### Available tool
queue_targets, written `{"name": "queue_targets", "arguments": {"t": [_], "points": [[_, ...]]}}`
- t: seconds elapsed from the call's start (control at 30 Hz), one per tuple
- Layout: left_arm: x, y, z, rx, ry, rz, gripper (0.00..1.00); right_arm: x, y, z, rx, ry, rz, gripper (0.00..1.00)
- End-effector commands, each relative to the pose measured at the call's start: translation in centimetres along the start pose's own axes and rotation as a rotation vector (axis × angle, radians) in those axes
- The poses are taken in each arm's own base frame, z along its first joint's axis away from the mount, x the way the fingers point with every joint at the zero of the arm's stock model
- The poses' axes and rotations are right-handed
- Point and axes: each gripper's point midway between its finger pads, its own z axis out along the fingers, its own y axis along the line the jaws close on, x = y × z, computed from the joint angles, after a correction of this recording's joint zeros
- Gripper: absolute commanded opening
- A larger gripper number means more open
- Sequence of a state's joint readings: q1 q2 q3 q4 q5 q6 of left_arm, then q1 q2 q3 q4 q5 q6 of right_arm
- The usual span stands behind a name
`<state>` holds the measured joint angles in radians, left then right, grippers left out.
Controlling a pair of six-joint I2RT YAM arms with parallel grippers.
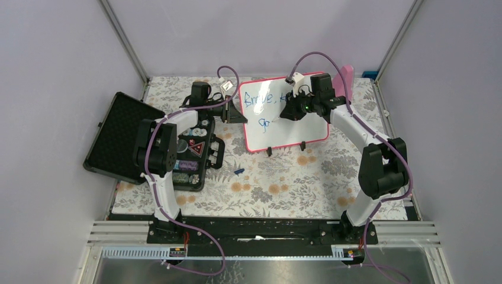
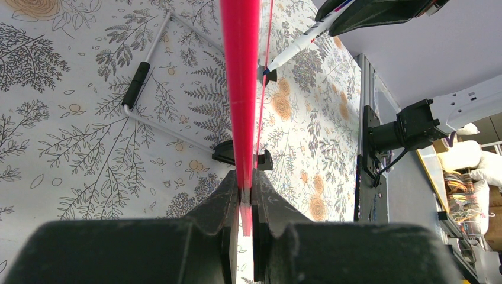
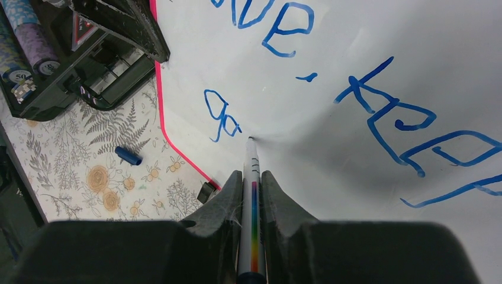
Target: Write a sentence on the whiteboard
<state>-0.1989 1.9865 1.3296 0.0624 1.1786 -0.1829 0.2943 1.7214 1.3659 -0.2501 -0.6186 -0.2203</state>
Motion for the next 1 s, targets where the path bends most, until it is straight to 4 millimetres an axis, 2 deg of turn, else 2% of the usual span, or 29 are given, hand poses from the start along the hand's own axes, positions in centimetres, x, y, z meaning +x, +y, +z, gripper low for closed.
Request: {"name": "queue_targets", "arguments": {"t": [0.0,0.97], "points": [[-2.0,-0.9,-0.2,0.033,-0.021,0.074,0.0,-2.4,-0.3,0.0,0.02,-0.052,-0.048,0.0],[-2.0,-1.0,-0.3,0.03,-0.017,0.077,0.0,-1.9,-1.6,-1.3,0.062,-0.044,-0.052,0.0]]}}
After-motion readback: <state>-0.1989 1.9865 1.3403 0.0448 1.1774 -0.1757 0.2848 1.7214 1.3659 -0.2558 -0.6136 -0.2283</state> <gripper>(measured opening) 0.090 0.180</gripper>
